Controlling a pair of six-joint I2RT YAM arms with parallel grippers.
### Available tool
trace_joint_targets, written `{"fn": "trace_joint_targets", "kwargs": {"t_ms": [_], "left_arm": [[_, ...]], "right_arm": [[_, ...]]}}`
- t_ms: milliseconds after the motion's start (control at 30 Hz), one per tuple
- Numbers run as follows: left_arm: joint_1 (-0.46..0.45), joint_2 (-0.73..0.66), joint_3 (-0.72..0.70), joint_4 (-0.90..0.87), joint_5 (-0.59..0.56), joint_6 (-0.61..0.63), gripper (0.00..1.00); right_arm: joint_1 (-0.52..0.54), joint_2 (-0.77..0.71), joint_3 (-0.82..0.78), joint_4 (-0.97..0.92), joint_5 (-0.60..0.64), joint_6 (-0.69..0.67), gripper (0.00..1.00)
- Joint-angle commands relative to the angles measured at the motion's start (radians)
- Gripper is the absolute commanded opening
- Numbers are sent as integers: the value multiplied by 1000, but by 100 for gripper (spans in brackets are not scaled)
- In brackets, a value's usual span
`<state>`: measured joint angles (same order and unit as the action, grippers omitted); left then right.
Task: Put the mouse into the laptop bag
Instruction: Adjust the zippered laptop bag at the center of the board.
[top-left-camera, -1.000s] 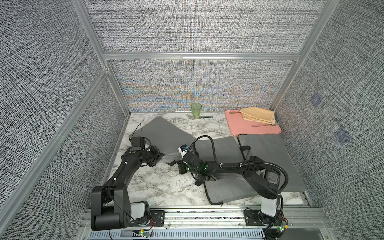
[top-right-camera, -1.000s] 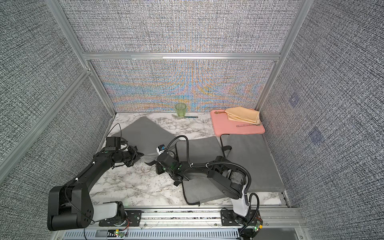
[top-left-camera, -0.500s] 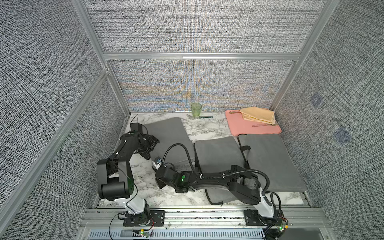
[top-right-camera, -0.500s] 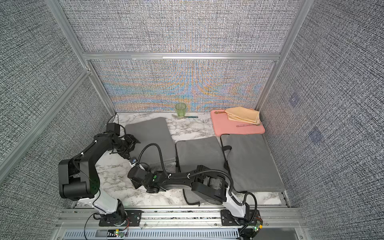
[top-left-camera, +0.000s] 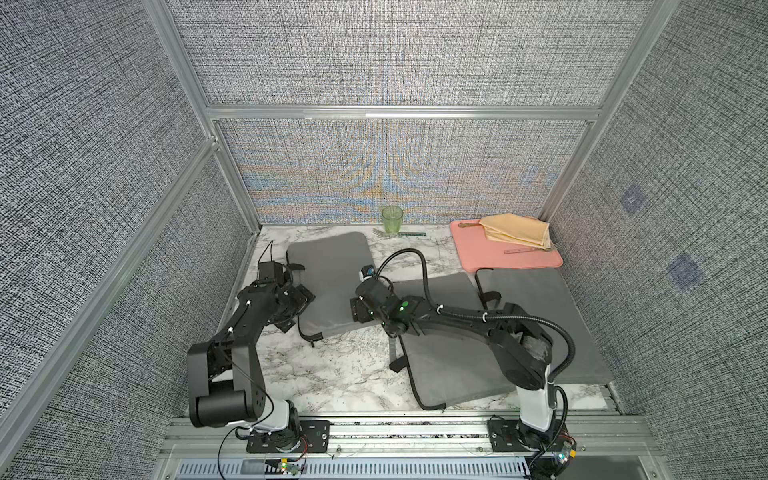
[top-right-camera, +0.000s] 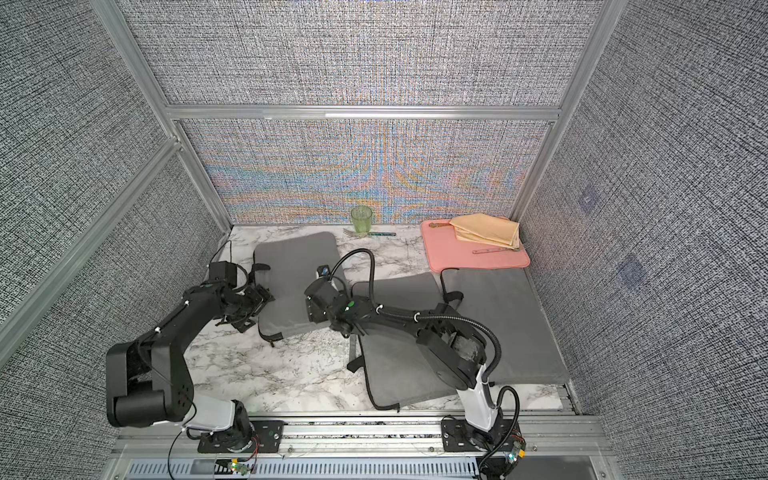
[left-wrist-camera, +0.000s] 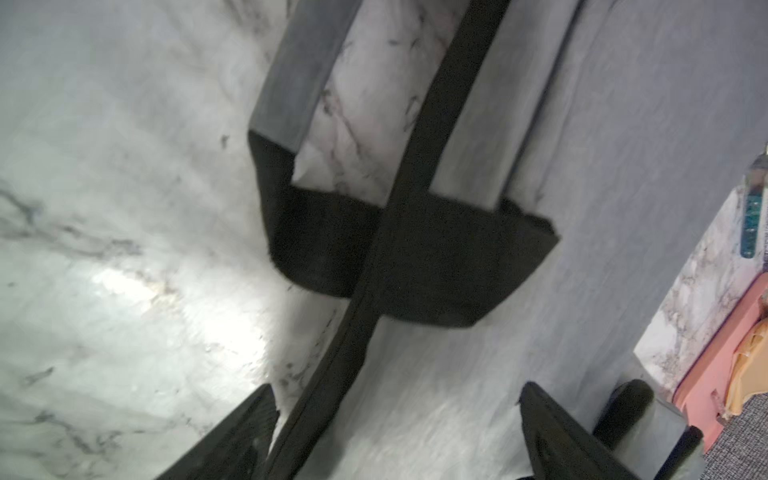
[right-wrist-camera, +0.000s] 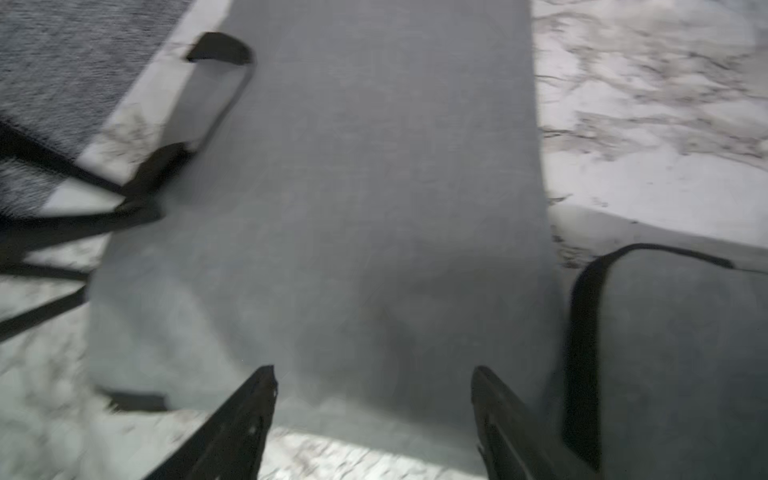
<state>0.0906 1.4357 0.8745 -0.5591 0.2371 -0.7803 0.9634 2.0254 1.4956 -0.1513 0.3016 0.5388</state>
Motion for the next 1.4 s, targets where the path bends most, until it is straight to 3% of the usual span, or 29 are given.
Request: {"fn": "trace_joint_targets", "kwargs": {"t_ms": [0,167,300,467,633,800,867,1000,1133,1367], "left_arm": [[0,-57,-59,19,-28,27,91],[-19,-135,-142,72,59,9,91],[-49,-152,-158,141,82,-12,92],[-52,-43,-120,165,84,-9,92],[-51,107,19,155,-8,23,92],[-48,365,318,43,-8,62,89],[-48,398,376,18,-24,61,89],[-48,313,352,13,-94,62,93],[-48,229,306,7,-53,62,95],[-48,19,280,-90,-108,65,100]], "right_arm": [[-71,66,72,-103,-53,-9,85],[-164,206,249,-174,-111,-67,91],[-187,318,392,-186,-272,-149,92],[-177,457,597,-286,-361,-162,92],[-124,460,625,-294,-412,-147,91],[-35,373,511,-234,-380,-110,91],[-16,332,455,-206,-353,-103,91],[-18,215,371,-201,-269,-122,92],[-59,49,278,-197,-211,-126,92],[-170,-388,6,-160,-75,-102,96]]}}
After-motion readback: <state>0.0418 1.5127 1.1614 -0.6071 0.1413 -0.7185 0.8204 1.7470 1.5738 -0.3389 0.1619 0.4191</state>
